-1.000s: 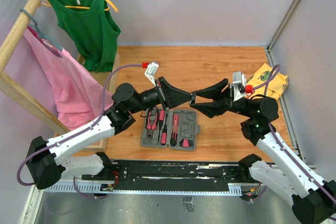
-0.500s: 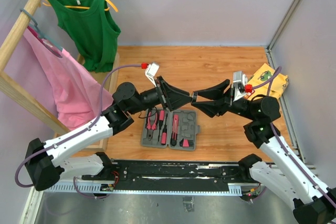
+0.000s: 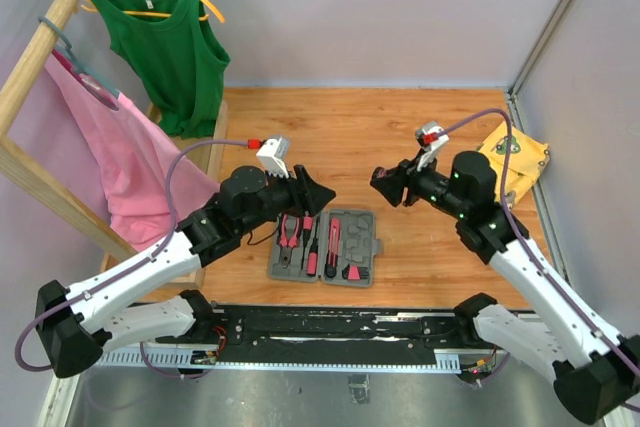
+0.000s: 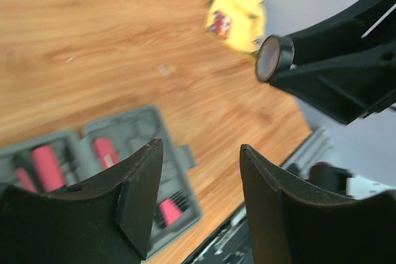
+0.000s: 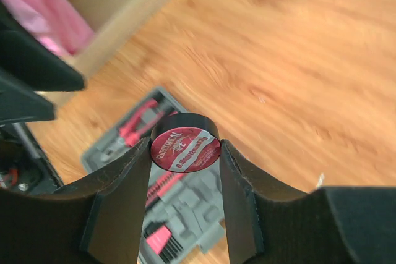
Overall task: Sort the tools into containers
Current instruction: Place the engineering item in the storage box, then adjust the engineering item in the storage box.
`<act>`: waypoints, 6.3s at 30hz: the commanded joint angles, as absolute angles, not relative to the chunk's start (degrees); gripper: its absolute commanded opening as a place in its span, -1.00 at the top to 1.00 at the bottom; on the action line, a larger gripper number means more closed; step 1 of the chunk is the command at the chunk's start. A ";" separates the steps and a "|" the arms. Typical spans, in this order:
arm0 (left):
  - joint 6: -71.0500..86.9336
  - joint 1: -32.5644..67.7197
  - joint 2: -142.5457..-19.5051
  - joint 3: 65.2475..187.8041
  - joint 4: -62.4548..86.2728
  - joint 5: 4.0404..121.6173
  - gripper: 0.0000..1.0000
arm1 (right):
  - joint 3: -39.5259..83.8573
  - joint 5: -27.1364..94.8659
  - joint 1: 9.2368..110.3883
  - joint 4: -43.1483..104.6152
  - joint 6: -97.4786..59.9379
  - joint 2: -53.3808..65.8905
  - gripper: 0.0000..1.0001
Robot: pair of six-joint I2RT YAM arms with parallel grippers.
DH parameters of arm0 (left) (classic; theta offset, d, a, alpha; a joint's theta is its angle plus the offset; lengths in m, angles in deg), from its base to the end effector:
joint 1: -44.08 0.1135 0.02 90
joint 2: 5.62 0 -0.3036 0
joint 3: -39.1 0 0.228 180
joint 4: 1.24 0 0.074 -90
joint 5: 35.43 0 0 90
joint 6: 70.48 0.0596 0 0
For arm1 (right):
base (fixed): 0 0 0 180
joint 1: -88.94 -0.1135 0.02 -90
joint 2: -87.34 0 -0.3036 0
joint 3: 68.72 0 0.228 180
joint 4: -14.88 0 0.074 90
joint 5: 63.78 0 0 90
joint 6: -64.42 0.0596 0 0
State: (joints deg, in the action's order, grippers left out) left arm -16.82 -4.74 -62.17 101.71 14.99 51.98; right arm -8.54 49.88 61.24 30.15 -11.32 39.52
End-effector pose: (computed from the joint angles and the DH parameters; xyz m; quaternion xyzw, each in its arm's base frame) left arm 0.1408 -0.1569 0.3673 0.0689 0.7638 -0.4213 0.4841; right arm 0.1370 0.0989 0.3808 -0.2233 0.6880 0.3802 0.5764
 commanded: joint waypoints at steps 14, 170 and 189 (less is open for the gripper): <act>-17.63 -4.35 -61.30 98.30 29.01 35.14 -0.10 | 13.65 24.76 50.45 64.69 -17.81 2.56 0.22; -17.37 -7.43 -103.54 111.55 10.62 47.95 0.63 | 4.01 31.75 56.94 51.46 -6.95 -5.50 0.98; -17.40 -7.43 -110.03 112.79 9.82 49.87 0.70 | 3.91 31.94 56.96 51.44 -7.06 -5.44 0.99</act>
